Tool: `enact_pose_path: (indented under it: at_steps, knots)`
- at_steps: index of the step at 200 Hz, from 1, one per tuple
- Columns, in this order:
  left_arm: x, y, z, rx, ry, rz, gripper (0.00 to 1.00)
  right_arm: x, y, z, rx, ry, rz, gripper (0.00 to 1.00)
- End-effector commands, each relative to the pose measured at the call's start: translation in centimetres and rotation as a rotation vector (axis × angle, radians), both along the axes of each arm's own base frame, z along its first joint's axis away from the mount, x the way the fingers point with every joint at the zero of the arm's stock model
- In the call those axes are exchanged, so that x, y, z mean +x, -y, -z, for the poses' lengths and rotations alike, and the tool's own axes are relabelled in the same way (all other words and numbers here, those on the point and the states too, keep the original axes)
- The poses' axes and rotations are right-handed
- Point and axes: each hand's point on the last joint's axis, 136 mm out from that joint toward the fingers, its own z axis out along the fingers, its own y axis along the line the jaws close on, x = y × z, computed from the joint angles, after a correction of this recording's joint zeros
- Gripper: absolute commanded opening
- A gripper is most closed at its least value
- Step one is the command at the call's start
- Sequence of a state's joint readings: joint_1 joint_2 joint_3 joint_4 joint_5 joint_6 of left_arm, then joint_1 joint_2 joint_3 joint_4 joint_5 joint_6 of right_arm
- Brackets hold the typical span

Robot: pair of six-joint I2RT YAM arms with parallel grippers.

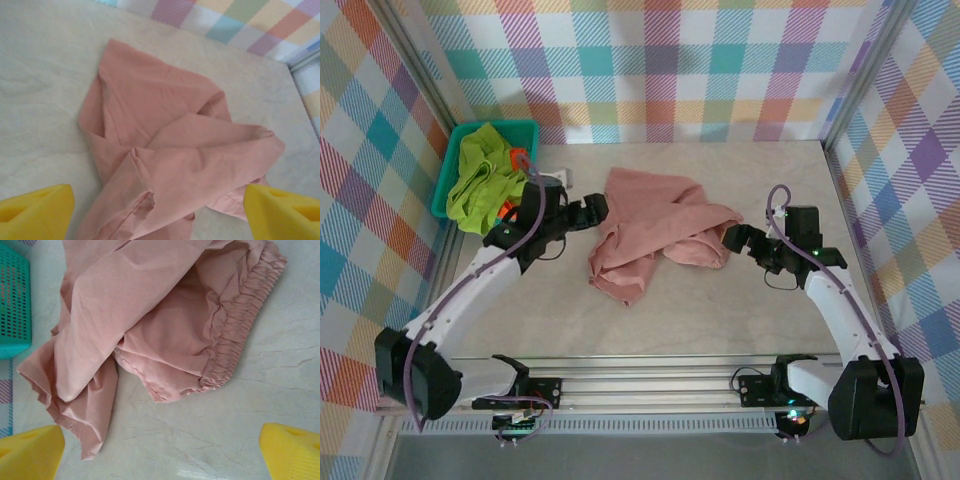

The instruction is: Fold and stack the shorts

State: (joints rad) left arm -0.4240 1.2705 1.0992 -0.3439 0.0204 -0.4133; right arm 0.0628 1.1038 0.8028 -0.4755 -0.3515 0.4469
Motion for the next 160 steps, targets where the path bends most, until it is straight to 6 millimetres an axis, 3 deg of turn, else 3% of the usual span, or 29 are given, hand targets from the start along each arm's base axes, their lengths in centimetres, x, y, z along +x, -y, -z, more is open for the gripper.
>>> enact_pose_path:
  at_steps: [1, 41, 70, 93, 109, 128, 160]
  knots:
    - [-0.3, 1.5, 3.6, 0.123, -0.126, 0.067, 0.84, 0.5, 0.1, -0.6, -0.042, 0.029, -0.015, 0.99]
    - [0.1, 3.5, 8.5, 0.334, -0.244, 0.133, 0.77, 0.4, 0.8, -0.1, -0.088, 0.021, 0.002, 0.99]
    - [1.5, 3.4, 10.4, 0.432, -0.262, 0.094, 0.67, 0.4, 0.9, -0.1, -0.095, 0.019, 0.003, 0.99]
    - [2.4, 3.8, 11.7, 0.463, -0.294, 0.099, 0.53, 0.3, 0.8, -0.1, -0.091, 0.015, 0.003, 1.00]
    - [2.5, 4.1, 12.7, 0.488, -0.326, 0.113, 0.43, 0.3, 0.8, -0.1, -0.092, 0.016, 0.003, 0.99]
    - [2.7, 3.4, 13.0, 0.546, -0.337, 0.093, 0.37, 0.4, 0.9, 0.0, -0.101, 0.016, 0.006, 1.00]
    - [3.2, 2.6, 11.6, 0.583, -0.288, 0.066, 0.00, 0.9, 1.1, 0.4, -0.108, -0.001, 0.017, 0.99]
